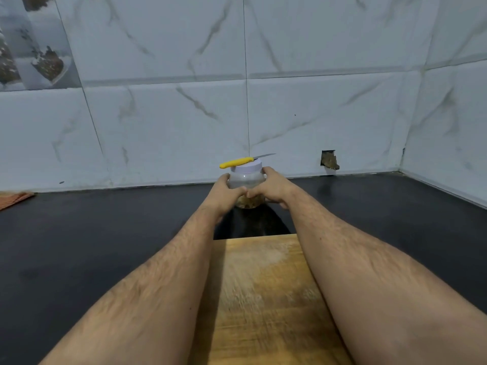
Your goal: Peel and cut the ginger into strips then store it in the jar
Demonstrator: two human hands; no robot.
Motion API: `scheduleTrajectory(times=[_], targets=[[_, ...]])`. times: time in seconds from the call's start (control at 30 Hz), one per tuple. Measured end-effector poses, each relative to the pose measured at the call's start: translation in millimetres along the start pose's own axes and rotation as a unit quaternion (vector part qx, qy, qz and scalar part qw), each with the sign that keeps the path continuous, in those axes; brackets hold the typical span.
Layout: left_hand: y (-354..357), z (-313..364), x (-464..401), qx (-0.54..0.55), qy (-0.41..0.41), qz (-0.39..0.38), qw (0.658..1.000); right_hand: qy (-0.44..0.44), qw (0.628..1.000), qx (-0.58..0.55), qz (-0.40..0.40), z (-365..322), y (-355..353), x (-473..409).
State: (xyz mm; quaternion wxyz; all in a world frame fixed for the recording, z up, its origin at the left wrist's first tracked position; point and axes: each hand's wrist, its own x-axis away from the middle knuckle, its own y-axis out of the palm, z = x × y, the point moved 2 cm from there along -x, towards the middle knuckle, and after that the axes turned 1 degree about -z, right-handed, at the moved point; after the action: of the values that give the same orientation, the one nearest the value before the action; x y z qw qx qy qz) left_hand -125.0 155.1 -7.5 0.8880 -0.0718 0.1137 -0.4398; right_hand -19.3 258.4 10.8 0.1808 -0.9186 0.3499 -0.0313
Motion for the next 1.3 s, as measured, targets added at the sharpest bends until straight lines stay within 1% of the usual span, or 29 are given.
scheduleTrajectory(times=[0.2, 0.4, 0.57, 0.7, 0.77, 0.9, 0.97, 1.2, 1.3], targets=[[-1.4, 24.1, 33.3, -0.018, 0.020, 0.010, 1.000, -0.025, 1.000, -0.007, 0.004, -19.7, -8.5, 38.8], [4.9, 61.0, 105.3, -0.028, 0.047, 0.007, 0.998, -0.038, 0.999, 0.015, 0.014, -50.3, -22.5, 120.3], [15.8, 74.7, 175.8, -0.019, 0.048, -0.003, 0.999, -0.032, 0.999, 0.021, 0.021, -53.8, -26.6, 195.4], [26.1, 73.9, 219.6, -0.029, 0.056, -0.003, 0.998, -0.031, 0.999, 0.020, 0.022, -45.9, -26.5, 239.2], [31.5, 69.9, 234.4, -0.038, 0.054, -0.004, 0.998, -0.028, 0.999, 0.037, 0.019, -40.9, -25.9, 255.0], [40.7, 59.2, 249.0, -0.034, 0.042, -0.008, 0.998, -0.011, 0.997, 0.076, 0.033, -29.4, -20.6, 271.2], [42.8, 55.2, 250.8, -0.034, 0.041, 0.002, 0.999, -0.012, 0.995, 0.092, 0.044, -24.7, -20.2, 272.6], [48.0, 51.7, 256.7, -0.062, 0.043, -0.001, 0.997, -0.010, 0.998, 0.044, 0.032, -16.2, -18.5, 276.2], [46.1, 46.6, 261.1, -0.081, 0.033, 0.002, 0.996, 0.020, 0.998, 0.045, 0.042, -5.9, -19.6, 274.4]])
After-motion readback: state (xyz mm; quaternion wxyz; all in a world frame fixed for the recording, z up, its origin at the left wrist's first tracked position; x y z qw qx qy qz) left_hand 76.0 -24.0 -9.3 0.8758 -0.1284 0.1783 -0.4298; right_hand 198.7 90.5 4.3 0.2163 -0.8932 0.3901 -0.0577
